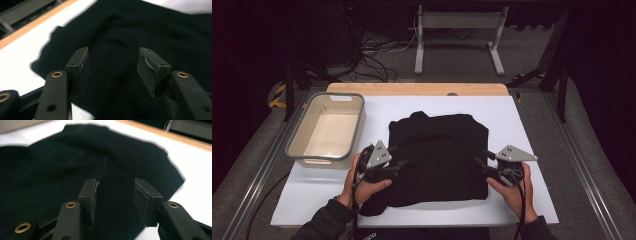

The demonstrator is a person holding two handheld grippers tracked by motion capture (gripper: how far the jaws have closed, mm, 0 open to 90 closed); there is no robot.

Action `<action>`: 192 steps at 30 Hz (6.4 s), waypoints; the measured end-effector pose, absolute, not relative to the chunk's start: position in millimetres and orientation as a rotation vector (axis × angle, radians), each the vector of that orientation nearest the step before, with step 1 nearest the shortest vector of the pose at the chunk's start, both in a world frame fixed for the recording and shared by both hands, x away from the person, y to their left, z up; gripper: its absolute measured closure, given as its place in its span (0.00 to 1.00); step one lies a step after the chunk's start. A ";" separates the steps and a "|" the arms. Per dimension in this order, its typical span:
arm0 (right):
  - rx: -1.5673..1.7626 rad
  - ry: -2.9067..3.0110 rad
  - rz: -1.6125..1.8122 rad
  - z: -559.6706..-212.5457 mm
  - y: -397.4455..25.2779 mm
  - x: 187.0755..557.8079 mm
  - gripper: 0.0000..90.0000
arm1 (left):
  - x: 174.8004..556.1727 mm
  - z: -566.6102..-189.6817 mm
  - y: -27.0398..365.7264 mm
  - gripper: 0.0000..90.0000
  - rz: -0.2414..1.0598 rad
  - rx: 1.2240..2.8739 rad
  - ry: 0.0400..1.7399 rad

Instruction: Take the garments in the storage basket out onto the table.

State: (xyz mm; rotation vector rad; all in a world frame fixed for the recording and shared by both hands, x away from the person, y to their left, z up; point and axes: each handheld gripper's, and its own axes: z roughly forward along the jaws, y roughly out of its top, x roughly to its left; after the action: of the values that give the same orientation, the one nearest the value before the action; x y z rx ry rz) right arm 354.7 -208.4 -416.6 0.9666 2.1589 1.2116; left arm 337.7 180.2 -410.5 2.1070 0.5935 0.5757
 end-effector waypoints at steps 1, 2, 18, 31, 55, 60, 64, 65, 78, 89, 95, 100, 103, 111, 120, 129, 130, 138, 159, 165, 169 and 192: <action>0.969 2.170 1.206 -420.0 -209.8 348.0 0.61 | 329.2 -412.0 181.7 0.46 0.575 2.113 0.578; 0.974 2.180 1.196 -423.9 -211.6 341.6 0.61 | 321.3 -414.1 185.1 0.44 0.553 2.103 0.560; 0.752 2.403 1.093 -454.4 -191.9 287.6 0.48 | 282.1 -458.8 175.6 0.65 0.290 2.302 0.466; 0.687 2.350 0.987 -453.0 -187.9 288.0 0.94 | 284.1 -449.8 176.4 0.97 0.297 2.293 0.450; 0.851 2.165 1.091 -406.0 -181.7 351.8 0.92 | 283.9 -432.1 181.9 0.74 0.359 2.228 0.480; 0.905 2.135 0.971 -424.7 -182.9 370.3 0.65 | 290.5 -446.8 178.4 0.57 0.331 2.245 0.541; 0.967 2.104 0.925 -430.9 -195.9 374.1 0.61 | 291.0 -459.0 171.2 0.56 0.329 2.314 0.539; 0.987 2.102 0.931 -431.9 -200.5 373.9 0.61 | 291.3 -459.9 170.7 0.57 0.324 2.314 0.523; 1.046 2.206 0.958 -450.1 -206.3 383.5 0.68 | 298.5 -465.3 175.8 0.88 0.199 2.258 0.539; 1.060 2.200 1.005 -452.0 -209.2 380.2 0.63 | 300.3 -464.4 174.6 0.91 0.187 2.270 0.520; 1.016 2.187 1.049 -441.0 -211.1 357.1 0.81 | 300.6 -462.7 170.7 0.92 0.203 2.291 0.501; 1.012 2.245 1.075 -445.4 -205.2 347.2 0.77 | 302.1 -462.2 168.7 0.92 0.200 2.297 0.492; 1.040 2.241 1.092 -448.2 -203.6 350.3 0.65 | 301.1 -462.2 169.1 0.92 0.205 2.300 0.497; 1.073 2.277 1.061 -458.6 -194.4 365.8 0.83 | 300.8 -463.7 170.0 0.91 0.213 2.286 0.487; 0.985 2.260 1.095 -434.1 -203.9 337.7 0.97 | 301.2 -463.1 170.0 0.85 0.221 2.290 0.489; 0.895 2.135 1.263 -386.9 -225.1 273.1 0.98 | 297.9 -453.6 171.9 0.98 0.189 2.345 0.402; 0.881 2.128 1.261 -384.1 -225.6 268.2 0.98 | 295.9 -449.7 172.5 0.98 0.211 2.358 0.390; 0.797 2.063 1.350 -360.0 -231.4 242.6 0.97 | 276.8 -417.2 188.4 0.98 0.196 2.240 0.302; 0.854 2.256 1.201 -415.2 -197.8 281.0 0.54 | 258.6 -402.0 190.7 0.72 0.237 2.194 0.276; 0.856 2.319 1.113 -436.3 -190.9 299.8 0.50 | 269.1 -408.3 197.2 0.54 0.275 2.191 0.388; 0.894 2.351 1.053 -445.3 -189.7 308.3 0.48 | 273.4 -408.9 202.9 0.46 0.273 2.172 0.433; 1.008 2.380 1.078 -460.9 -201.2 320.6 0.52 | 319.9 -463.0 199.8 0.38 0.368 2.273 0.669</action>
State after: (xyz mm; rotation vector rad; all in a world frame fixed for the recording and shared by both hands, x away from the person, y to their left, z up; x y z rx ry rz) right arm 320.6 -201.2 -460.9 1.0078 2.3803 1.0777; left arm 319.9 199.8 -463.0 2.2735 0.6689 0.3683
